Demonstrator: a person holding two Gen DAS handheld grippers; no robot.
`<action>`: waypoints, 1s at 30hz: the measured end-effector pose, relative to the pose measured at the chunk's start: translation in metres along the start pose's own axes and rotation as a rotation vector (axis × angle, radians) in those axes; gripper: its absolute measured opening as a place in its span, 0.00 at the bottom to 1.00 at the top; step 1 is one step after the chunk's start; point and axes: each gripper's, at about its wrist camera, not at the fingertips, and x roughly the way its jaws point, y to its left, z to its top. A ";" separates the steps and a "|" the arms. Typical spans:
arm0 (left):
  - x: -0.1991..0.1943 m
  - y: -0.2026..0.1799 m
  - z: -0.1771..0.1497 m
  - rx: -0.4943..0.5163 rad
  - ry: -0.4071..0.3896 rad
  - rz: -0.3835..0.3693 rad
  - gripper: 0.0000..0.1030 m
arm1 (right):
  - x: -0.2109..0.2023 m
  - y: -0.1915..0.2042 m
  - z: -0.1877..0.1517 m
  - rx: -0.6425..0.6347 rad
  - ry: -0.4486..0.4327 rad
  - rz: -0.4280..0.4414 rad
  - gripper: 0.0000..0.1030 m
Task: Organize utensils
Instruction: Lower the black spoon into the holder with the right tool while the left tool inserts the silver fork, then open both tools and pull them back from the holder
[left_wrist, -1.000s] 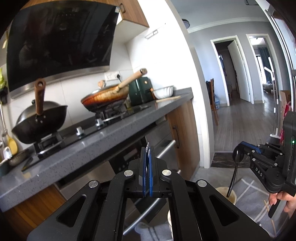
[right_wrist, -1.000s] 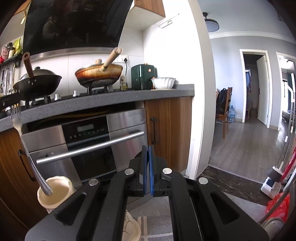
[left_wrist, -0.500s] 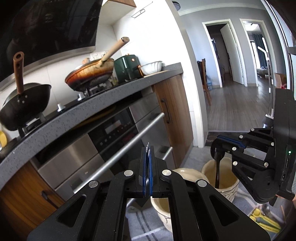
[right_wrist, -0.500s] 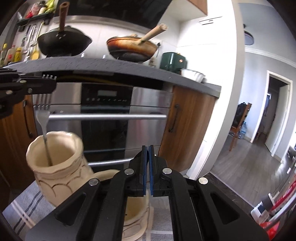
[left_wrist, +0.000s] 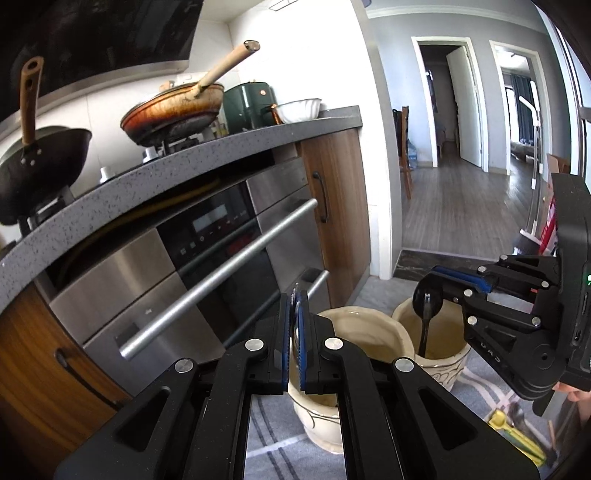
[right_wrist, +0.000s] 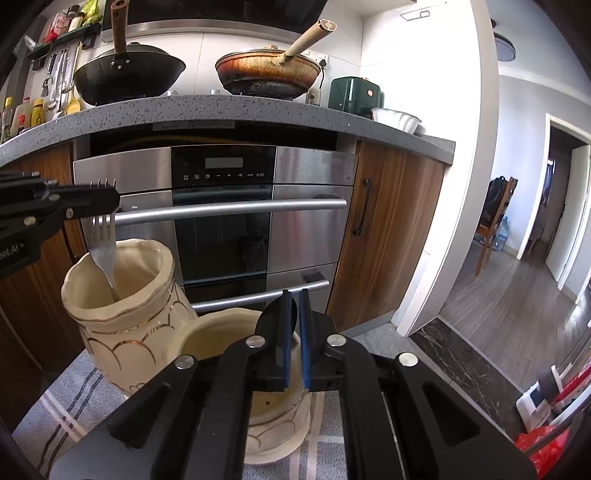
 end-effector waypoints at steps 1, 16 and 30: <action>-0.001 0.001 0.000 -0.009 -0.001 0.000 0.06 | -0.002 -0.002 0.000 0.009 -0.001 0.007 0.27; -0.094 0.007 -0.035 -0.170 -0.048 -0.058 0.78 | -0.131 -0.035 -0.014 0.087 0.038 0.059 0.71; -0.075 -0.054 -0.110 -0.245 0.161 -0.180 0.88 | -0.137 -0.060 -0.094 0.222 0.220 -0.017 0.85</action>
